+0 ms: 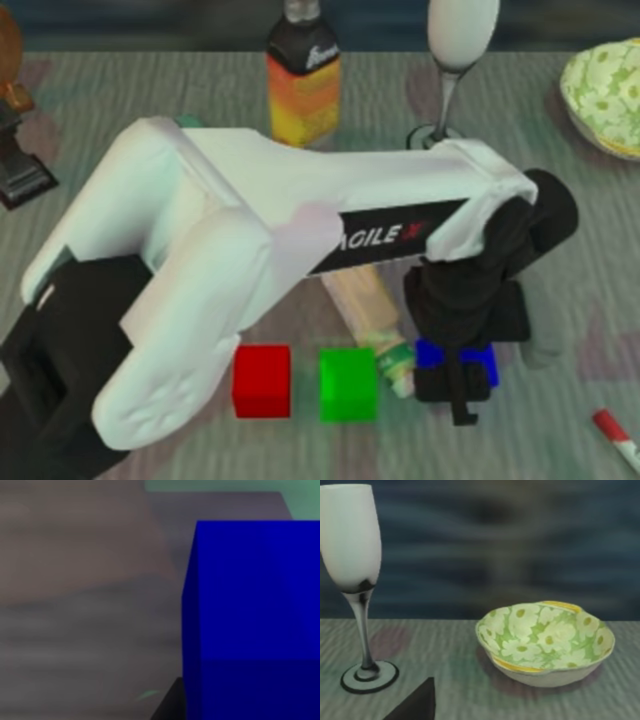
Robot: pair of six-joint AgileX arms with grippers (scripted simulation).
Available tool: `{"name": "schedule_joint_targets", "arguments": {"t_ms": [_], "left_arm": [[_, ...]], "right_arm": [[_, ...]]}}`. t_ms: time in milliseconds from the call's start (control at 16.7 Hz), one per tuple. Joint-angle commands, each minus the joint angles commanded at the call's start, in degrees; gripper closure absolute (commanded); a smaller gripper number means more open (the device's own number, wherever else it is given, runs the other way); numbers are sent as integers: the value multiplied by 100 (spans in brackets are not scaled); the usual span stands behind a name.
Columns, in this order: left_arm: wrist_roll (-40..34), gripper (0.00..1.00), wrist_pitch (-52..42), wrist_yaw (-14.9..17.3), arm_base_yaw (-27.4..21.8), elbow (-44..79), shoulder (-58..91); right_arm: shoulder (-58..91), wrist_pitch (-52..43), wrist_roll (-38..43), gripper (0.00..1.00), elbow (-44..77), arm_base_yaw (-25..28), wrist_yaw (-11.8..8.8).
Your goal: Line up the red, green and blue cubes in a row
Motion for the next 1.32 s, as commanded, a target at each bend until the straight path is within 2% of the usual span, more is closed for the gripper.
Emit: {"name": "schedule_joint_targets", "arguments": {"t_ms": [300,360,900,1320], "left_arm": [[0,2,0,0,0,0,0],[0,0,0,0,0,0,0],[2,0,-21,0,11,20,-9],[-8,0,-1221,-2,99,914,-276]], "right_arm": [[0,0,0,0,0,0,0],[0,0,0,0,0,0,0],[0,0,0,0,0,0,0],[0,0,0,0,0,0,0]]}}
